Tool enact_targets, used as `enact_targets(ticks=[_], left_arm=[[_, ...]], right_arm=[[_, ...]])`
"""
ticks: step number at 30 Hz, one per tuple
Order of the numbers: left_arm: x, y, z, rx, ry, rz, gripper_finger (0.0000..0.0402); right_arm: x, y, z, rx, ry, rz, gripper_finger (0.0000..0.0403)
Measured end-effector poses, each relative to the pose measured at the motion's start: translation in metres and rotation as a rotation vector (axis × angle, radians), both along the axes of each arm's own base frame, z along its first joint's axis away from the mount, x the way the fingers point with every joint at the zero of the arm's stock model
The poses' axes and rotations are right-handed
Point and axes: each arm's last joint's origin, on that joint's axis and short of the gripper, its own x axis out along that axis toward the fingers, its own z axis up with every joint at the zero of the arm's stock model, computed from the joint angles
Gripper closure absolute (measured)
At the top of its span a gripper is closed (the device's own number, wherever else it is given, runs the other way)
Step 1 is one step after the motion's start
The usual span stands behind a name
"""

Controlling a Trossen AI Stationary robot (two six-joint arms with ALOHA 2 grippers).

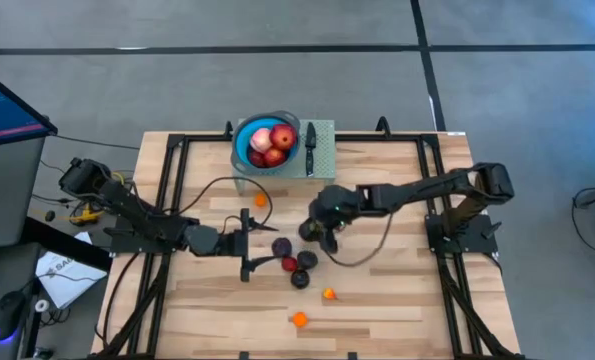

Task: Pick & Place Fruit
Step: Put the purple mangosteen into the blue strainer bowl

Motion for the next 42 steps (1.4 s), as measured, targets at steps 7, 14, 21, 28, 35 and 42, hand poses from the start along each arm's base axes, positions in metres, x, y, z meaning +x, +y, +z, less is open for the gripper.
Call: enact_targets(ticks=[7, 14, 21, 28, 35, 42], left_arm=[[0.001, 0.003, 0.000, -0.020, -0.007, 0.063, 0.0087], [0.001, 0.004, 0.000, -0.027, -0.011, 0.076, 0.0087], [0.001, 0.004, 0.000, -0.077, -0.016, 0.083, 0.0087], [0.000, 0.004, -0.001, -0.096, -0.005, 0.086, 0.0087], [0.000, 0.004, -0.001, -0.097, -0.006, 0.084, 0.0087], [-0.001, 0.002, -0.003, -0.136, 0.007, 0.086, 0.0087]], right_arm=[[0.013, -0.007, -0.032, 0.048, 0.206, -0.078, 0.0162], [0.042, 0.008, -0.043, -0.011, 0.333, -0.077, 0.0162], [0.071, 0.011, -0.052, -0.052, 0.421, -0.032, 0.0156], [0.085, 0.012, -0.056, -0.091, 0.435, 0.024, 0.0106], [0.085, 0.011, -0.045, -0.092, 0.421, 0.012, 0.0071], [0.079, 0.021, -0.011, -0.116, 0.340, 0.017, 0.0063]])
